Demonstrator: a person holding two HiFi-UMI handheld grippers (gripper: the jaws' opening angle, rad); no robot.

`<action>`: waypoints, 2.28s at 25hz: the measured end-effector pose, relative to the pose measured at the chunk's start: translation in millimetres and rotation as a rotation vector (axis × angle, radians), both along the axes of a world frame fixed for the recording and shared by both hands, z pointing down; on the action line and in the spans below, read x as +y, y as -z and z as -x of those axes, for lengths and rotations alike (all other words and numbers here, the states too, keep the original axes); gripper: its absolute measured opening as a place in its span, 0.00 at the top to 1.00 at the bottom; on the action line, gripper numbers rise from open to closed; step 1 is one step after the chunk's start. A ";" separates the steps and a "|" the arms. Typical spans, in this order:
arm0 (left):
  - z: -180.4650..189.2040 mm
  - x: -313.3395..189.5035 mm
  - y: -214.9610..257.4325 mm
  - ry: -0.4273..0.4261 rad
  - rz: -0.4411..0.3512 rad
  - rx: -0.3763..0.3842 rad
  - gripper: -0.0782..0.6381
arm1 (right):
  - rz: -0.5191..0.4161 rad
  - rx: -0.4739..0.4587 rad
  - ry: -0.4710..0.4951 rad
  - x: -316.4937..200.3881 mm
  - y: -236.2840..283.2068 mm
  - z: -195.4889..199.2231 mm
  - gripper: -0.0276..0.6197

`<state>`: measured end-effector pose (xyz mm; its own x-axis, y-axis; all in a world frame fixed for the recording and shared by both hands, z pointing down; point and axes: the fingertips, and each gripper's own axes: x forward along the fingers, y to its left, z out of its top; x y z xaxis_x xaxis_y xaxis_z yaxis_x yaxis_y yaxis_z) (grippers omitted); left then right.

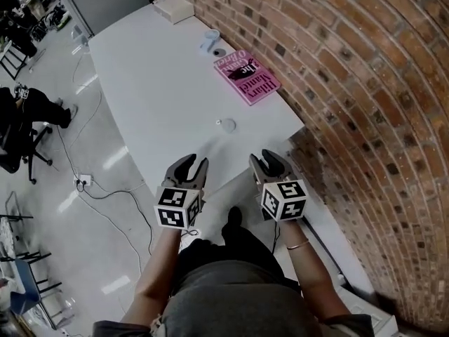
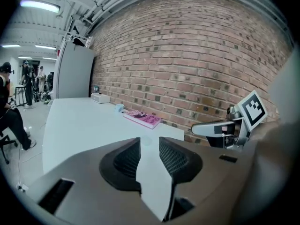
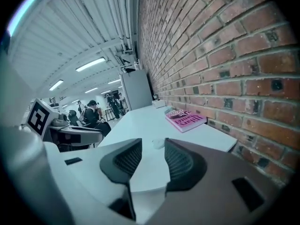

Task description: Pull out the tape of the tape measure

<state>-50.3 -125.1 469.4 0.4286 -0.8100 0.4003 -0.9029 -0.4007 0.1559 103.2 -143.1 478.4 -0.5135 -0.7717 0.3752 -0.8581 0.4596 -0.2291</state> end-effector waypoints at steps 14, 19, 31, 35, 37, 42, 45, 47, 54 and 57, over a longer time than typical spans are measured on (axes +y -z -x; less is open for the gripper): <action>-9.5 -50.0 -9.2 0.112 0.035 -0.002 0.71 | 0.003 0.077 0.201 -71.2 -22.8 20.7 0.69; -6.5 -62.7 -16.1 0.120 0.050 -0.007 0.71 | 0.027 0.104 0.263 -83.1 -36.8 37.0 0.65; 16.2 -83.4 -34.0 0.136 0.102 0.012 0.71 | 0.070 0.237 0.360 -106.9 -72.4 72.3 0.59; 23.5 -87.2 -39.4 0.138 0.114 0.023 0.71 | 0.078 0.284 0.372 -115.3 -83.9 79.0 0.58; 27.6 -88.5 -41.9 0.141 0.120 0.027 0.71 | 0.090 0.301 0.381 -117.9 -89.5 81.7 0.56; 37.0 -90.6 -51.1 0.148 0.141 0.042 0.71 | 0.124 0.335 0.385 -123.9 -102.1 86.7 0.54; 39.5 -93.2 -54.5 0.148 0.147 0.055 0.71 | 0.140 0.358 0.393 -126.3 -108.0 89.4 0.54; 40.4 -95.2 -56.3 0.148 0.150 0.062 0.71 | 0.151 0.375 0.401 -127.1 -111.9 90.9 0.54; 46.1 -101.0 -61.0 0.151 0.156 0.081 0.71 | 0.182 0.414 0.409 -128.1 -121.5 92.4 0.56; 46.4 -101.6 -62.6 0.148 0.160 0.081 0.71 | 0.189 0.416 0.416 -128.9 -122.4 91.4 0.55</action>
